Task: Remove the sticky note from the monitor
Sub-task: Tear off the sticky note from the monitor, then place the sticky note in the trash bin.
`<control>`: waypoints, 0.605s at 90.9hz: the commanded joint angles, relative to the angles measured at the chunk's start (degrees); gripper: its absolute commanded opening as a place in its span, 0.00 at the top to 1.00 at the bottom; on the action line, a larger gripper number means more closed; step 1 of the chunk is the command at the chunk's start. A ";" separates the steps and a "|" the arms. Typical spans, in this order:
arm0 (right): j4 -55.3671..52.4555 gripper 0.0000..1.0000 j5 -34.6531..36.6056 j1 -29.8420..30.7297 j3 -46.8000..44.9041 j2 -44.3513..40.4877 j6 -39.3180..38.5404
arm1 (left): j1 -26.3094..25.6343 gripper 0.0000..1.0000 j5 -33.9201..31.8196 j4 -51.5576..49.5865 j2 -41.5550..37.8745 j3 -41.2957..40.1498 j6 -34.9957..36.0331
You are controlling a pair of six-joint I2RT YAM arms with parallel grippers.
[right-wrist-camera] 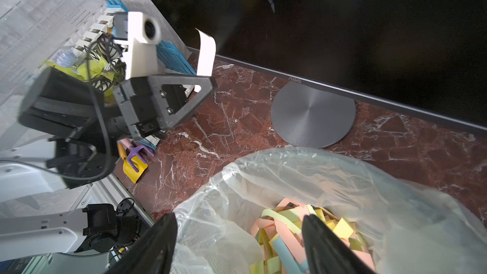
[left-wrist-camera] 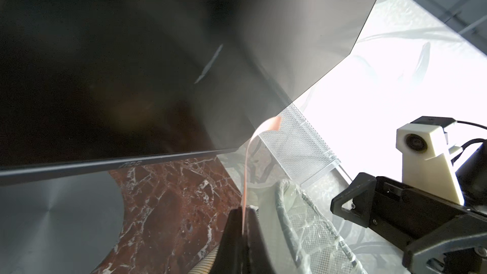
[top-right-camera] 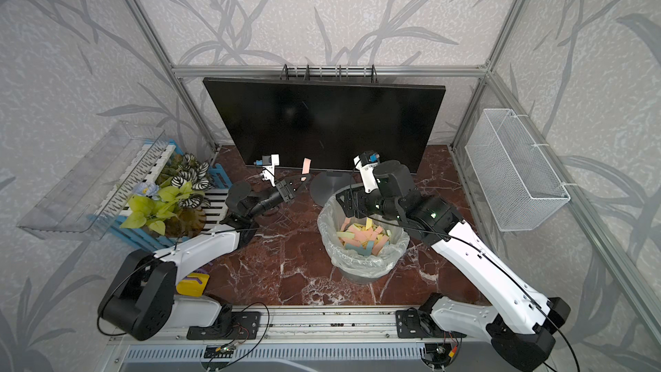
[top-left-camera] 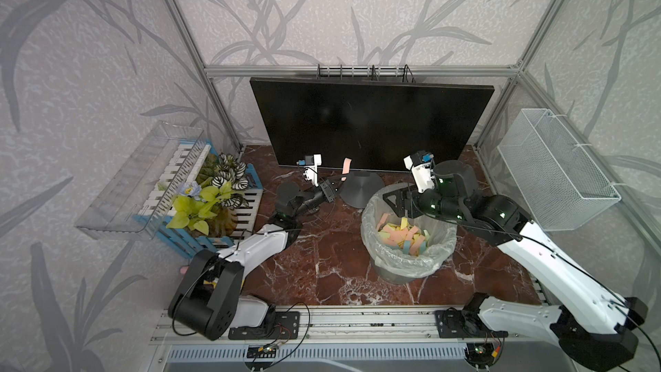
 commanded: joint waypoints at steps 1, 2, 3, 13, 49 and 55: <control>0.87 0.21 1.32 -2.49 -1.15 -3.06 -0.15 | -2.93 1.00 -3.82 -23.57 -4.58 7.38 13.52; 0.86 0.21 1.25 -2.84 -1.25 -3.25 -0.16 | -3.41 1.00 -4.28 -24.90 -4.79 8.02 14.32; 0.77 0.21 1.17 -3.18 -1.25 -3.42 -0.17 | -3.91 1.00 -4.73 -26.54 -4.98 9.00 15.16; -0.11 0.21 0.46 -6.19 -1.77 -5.23 -0.08 | -9.22 1.00 -9.00 -35.66 -5.01 15.91 19.68; -4.74 0.21 -1.01 -13.78 -1.89 -9.13 -0.53 | -25.02 1.00 -19.95 -54.29 1.02 29.48 28.37; -5.45 0.21 -0.79 -14.50 -1.67 -9.29 -0.65 | -26.87 1.00 -21.60 -56.38 1.97 30.31 29.48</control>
